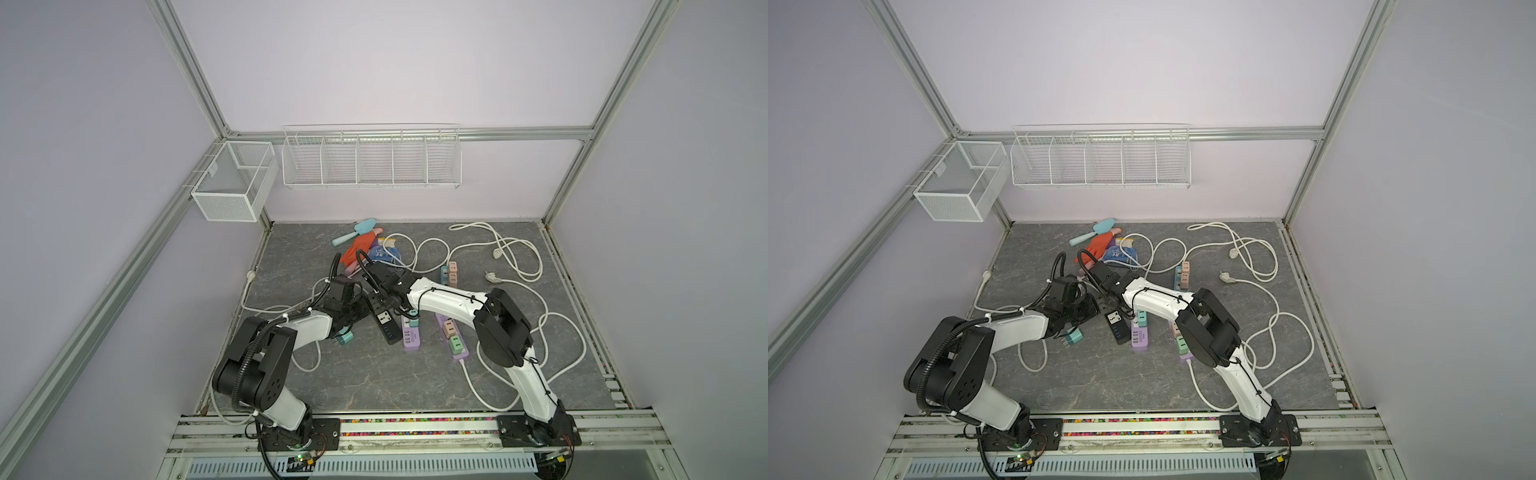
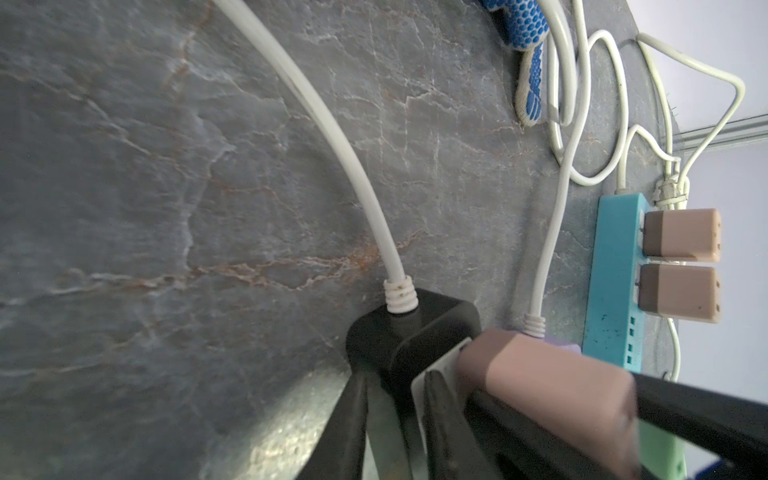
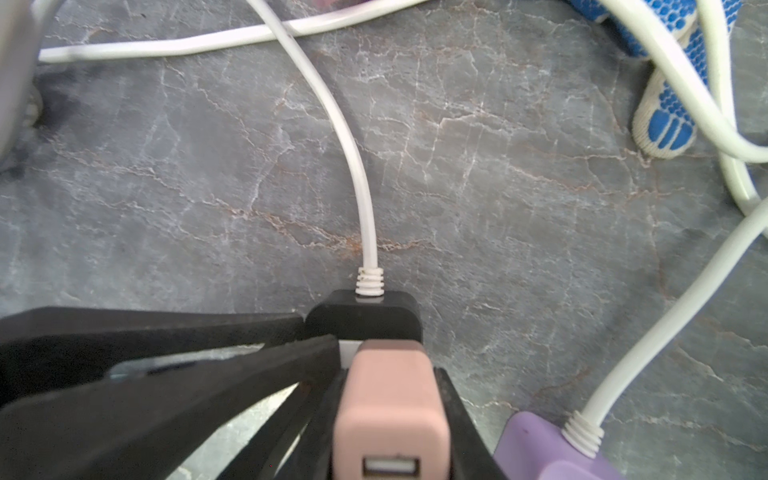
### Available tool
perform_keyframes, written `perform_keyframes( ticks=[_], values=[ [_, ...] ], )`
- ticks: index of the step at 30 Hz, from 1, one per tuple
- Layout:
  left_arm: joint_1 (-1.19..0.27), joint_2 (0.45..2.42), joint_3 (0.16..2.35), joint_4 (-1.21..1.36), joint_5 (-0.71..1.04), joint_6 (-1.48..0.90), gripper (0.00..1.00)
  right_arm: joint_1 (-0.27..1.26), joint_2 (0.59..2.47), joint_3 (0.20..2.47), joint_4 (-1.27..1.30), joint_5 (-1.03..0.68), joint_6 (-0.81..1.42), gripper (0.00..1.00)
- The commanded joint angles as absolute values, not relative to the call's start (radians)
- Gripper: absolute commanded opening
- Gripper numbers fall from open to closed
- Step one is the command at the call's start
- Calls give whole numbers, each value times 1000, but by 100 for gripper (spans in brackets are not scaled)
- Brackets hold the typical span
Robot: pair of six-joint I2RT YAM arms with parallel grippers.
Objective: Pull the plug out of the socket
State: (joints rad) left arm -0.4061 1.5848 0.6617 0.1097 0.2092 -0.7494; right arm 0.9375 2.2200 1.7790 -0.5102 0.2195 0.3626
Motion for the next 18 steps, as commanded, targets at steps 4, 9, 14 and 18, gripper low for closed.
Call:
perform_keyframes(
  ticks=[4, 9, 14, 18],
  values=[
    [-432, 1633, 657, -31, 163, -733, 25, 973, 2178, 1813, -477, 202, 374, 22],
    [-431, 1630, 655, -25, 163, -736, 25, 911, 2159, 1782, -447, 102, 413, 23],
    [-434, 1637, 660, -34, 158, -733, 24, 952, 2162, 1787, -451, 129, 405, 22],
    [-434, 1634, 657, -31, 155, -732, 24, 965, 2155, 1788, -466, 168, 396, 22]
  ],
)
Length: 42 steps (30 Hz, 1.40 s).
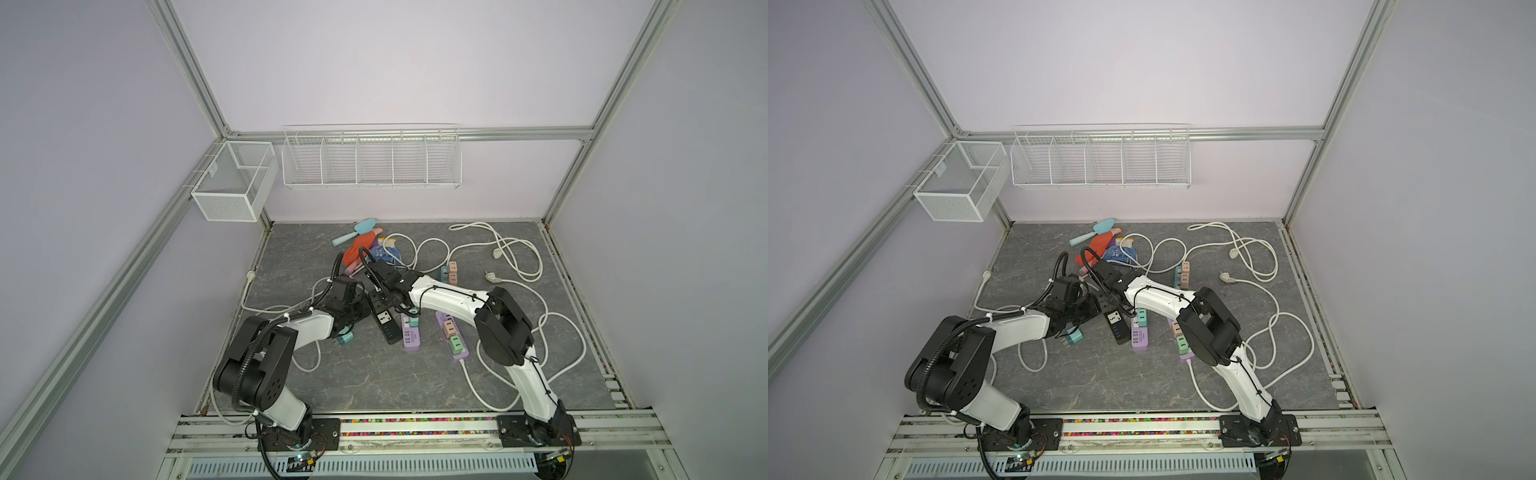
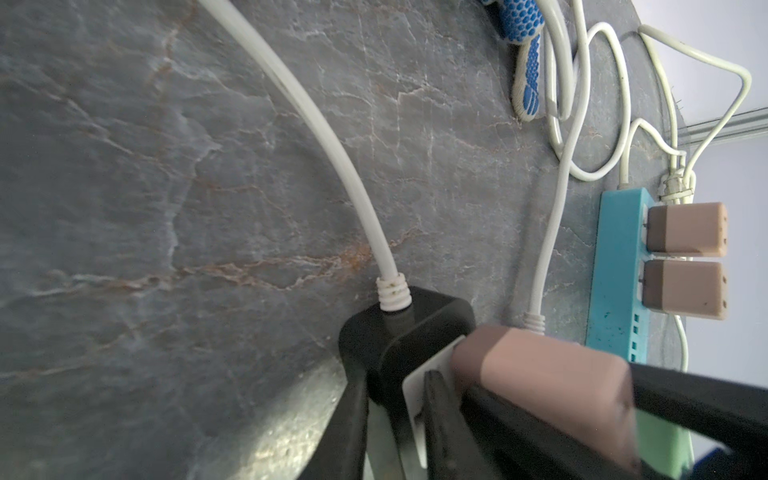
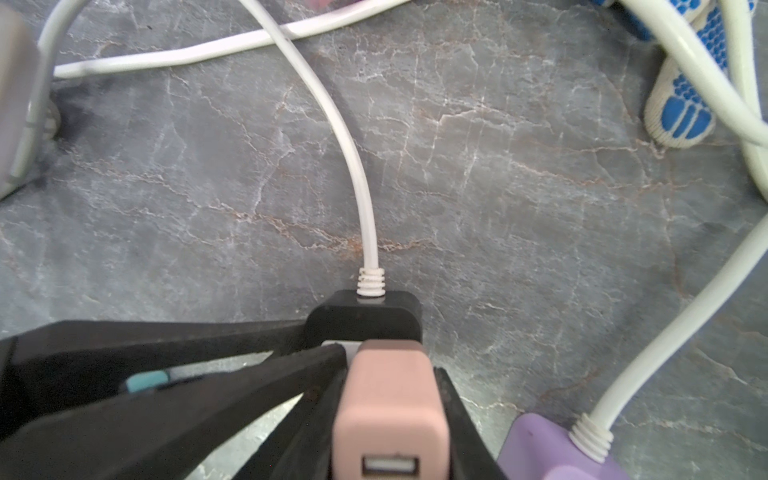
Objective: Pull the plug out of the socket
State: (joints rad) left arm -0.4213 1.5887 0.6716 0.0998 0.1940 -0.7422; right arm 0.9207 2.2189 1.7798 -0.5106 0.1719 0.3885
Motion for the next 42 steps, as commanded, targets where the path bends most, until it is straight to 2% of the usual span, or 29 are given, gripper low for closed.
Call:
perform_keyframes(
  ticks=[1, 5, 12, 30, 36, 42],
  values=[
    [-434, 1637, 658, -32, 156, -732, 24, 955, 2149, 1783, -466, 168, 396, 22],
    [-438, 1649, 659, -23, 164, -739, 24, 917, 2135, 1772, -444, 104, 417, 22],
    [-447, 1646, 667, -43, 136, -730, 24, 964, 2147, 1801, -455, 123, 400, 22],
    [-456, 1636, 666, -41, 126, -729, 24, 934, 2113, 1810, -487, 128, 367, 21],
    [-459, 1639, 667, -39, 137, -732, 24, 955, 2124, 1806, -467, 70, 381, 21],
    [-460, 1644, 671, -44, 138, -736, 24, 939, 2082, 1806, -483, 122, 358, 21]
  ],
)
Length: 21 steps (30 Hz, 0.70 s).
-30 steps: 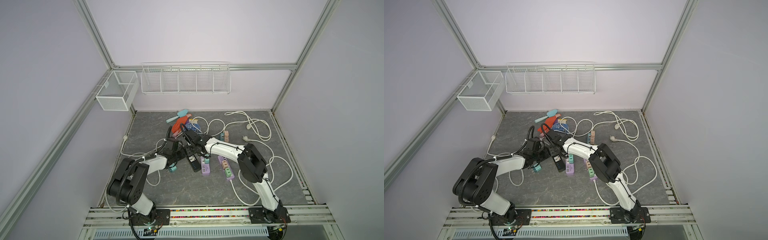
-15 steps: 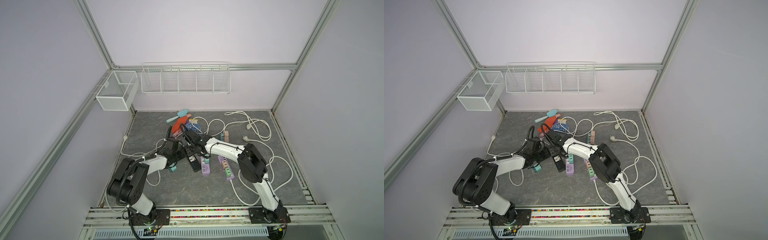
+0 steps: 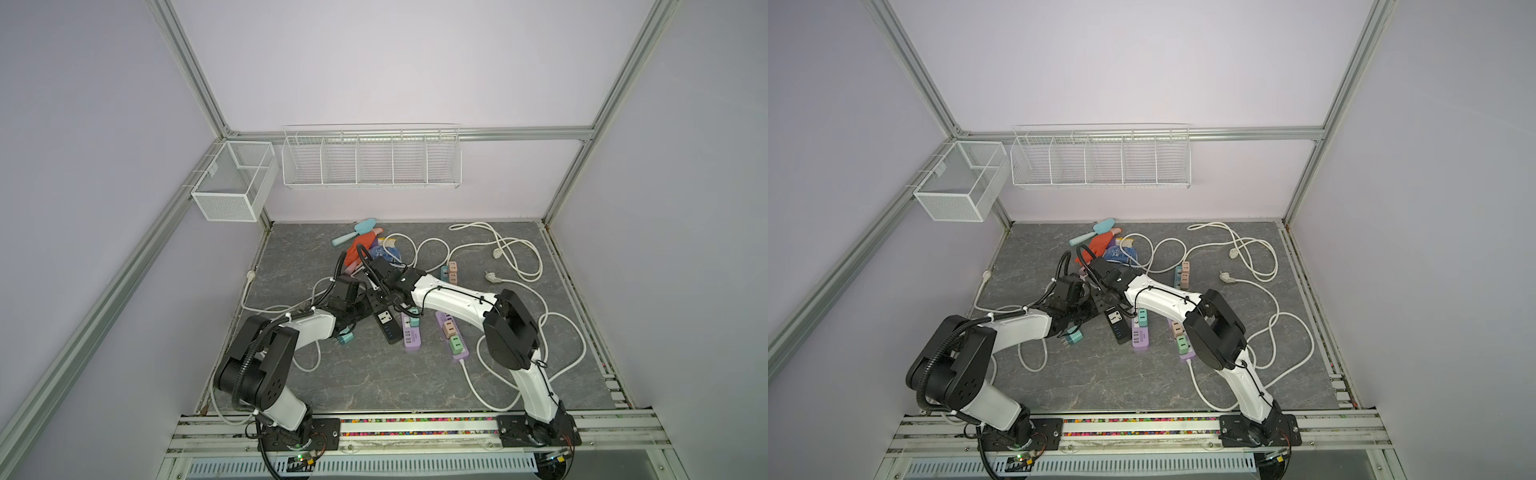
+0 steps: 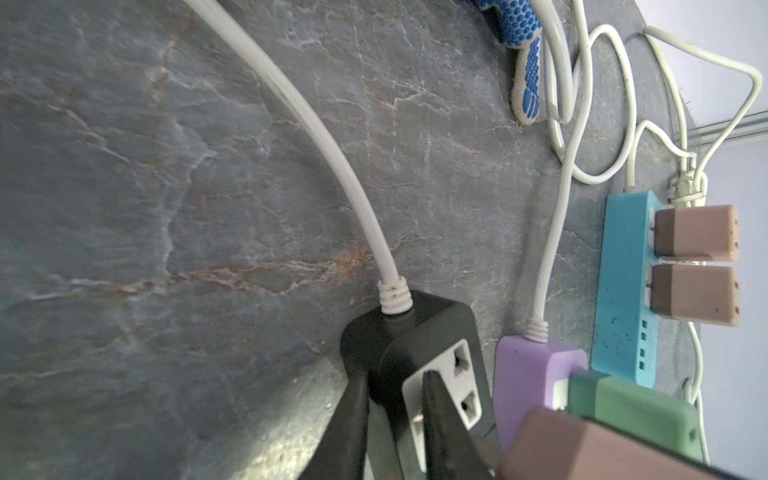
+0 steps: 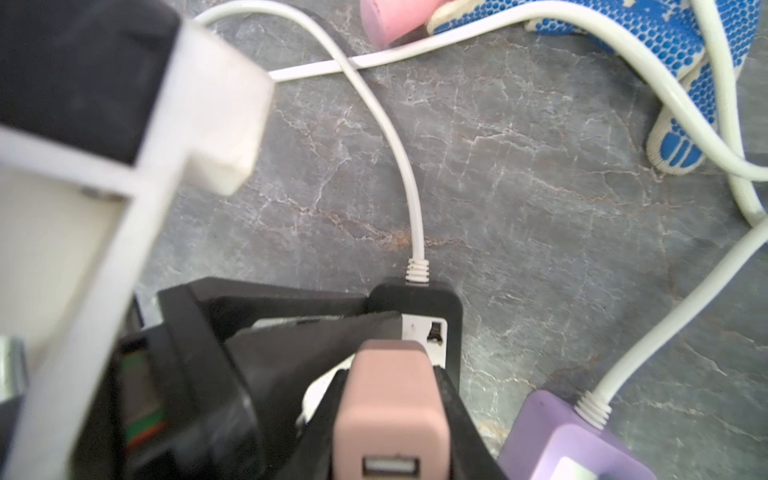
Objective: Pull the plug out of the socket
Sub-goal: 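Carry the pink adapter toward the teal adapter with the right gripper while the left withdraws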
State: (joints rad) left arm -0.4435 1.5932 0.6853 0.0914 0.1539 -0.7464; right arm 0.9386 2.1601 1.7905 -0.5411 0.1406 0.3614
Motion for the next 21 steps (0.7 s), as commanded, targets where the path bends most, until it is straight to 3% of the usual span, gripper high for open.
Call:
perform_keyframes(
  ticks=[1, 11, 21],
  values=[
    [-460, 1645, 672, -44, 138, -735, 24, 934, 2074, 1803, -483, 127, 361, 21],
    [-461, 1563, 671, -44, 109, -708, 25, 896, 1976, 1710, -484, 173, 371, 21],
    [-460, 1321, 768, -145, 72, -644, 32, 859, 1832, 1582, -455, 115, 383, 22]
  ],
)
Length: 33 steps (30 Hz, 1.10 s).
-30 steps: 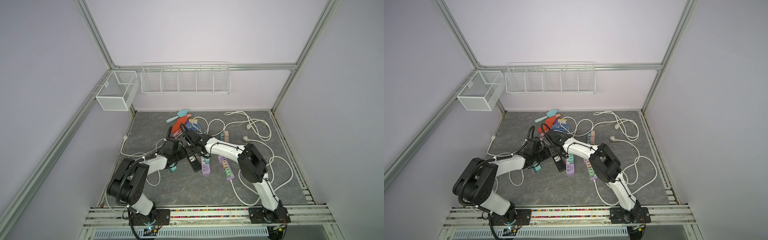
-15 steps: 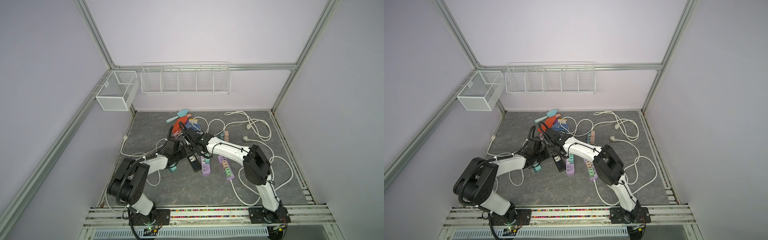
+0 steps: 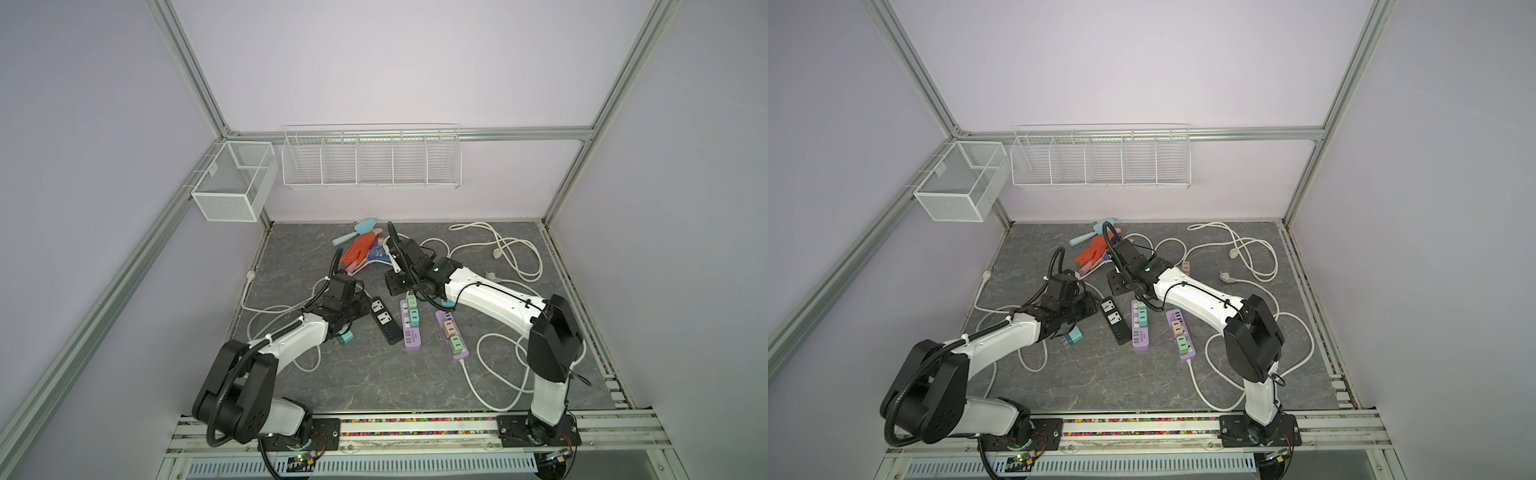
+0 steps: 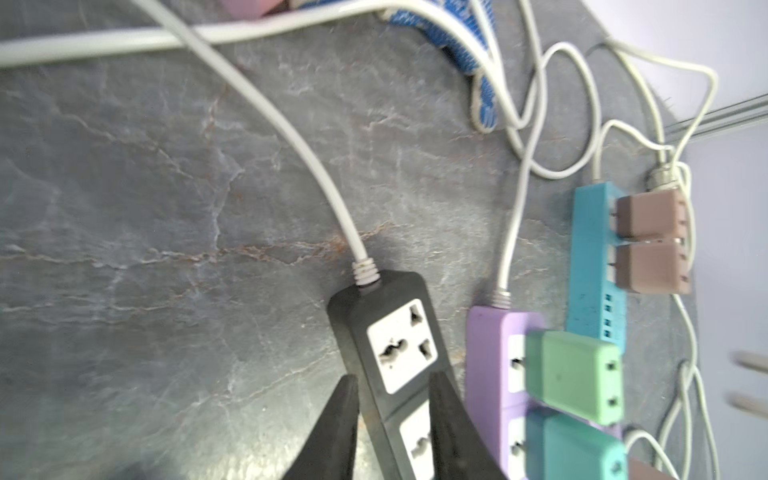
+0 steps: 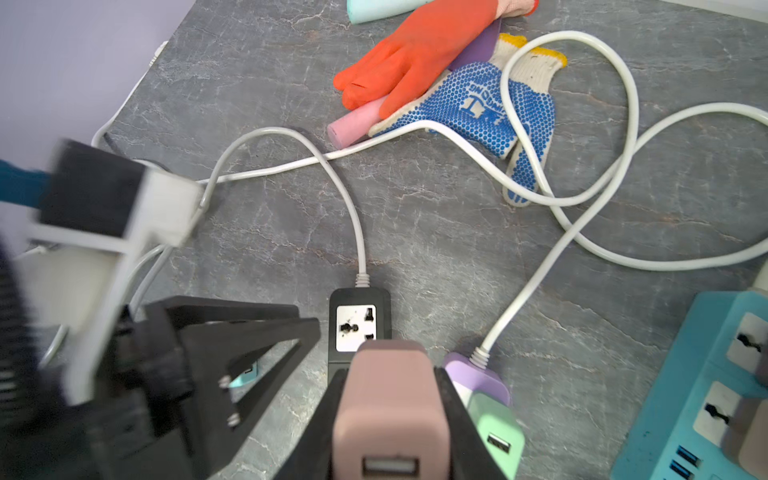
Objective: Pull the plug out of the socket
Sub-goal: 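Carry the pink adapter toward the teal adapter with the right gripper while the left withdraws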
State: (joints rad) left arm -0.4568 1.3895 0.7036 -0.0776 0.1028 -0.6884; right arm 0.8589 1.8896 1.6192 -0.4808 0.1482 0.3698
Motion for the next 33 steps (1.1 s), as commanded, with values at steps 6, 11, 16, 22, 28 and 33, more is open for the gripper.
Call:
perform_keyframes(
  ticks=[6, 11, 16, 22, 28, 33],
  values=[
    [-461, 1130, 738, -195, -20, -676, 36, 866, 1796, 1497, -382, 36, 443, 22],
    [-460, 1013, 723, -318, -75, -678, 40, 895, 1848, 1482, -287, -28, 493, 21],
    [-461, 892, 673, -393, -107, -702, 42, 921, 1921, 1489, -177, -64, 567, 21],
    [-460, 761, 598, -438, -152, -730, 44, 943, 2011, 1529, -105, -76, 611, 21],
    [-459, 696, 597, -514, -166, -729, 46, 951, 2060, 1552, -69, -81, 620, 22],
    [-459, 692, 614, -551, -152, -728, 46, 963, 2100, 1578, -63, -54, 617, 22]
  ],
)
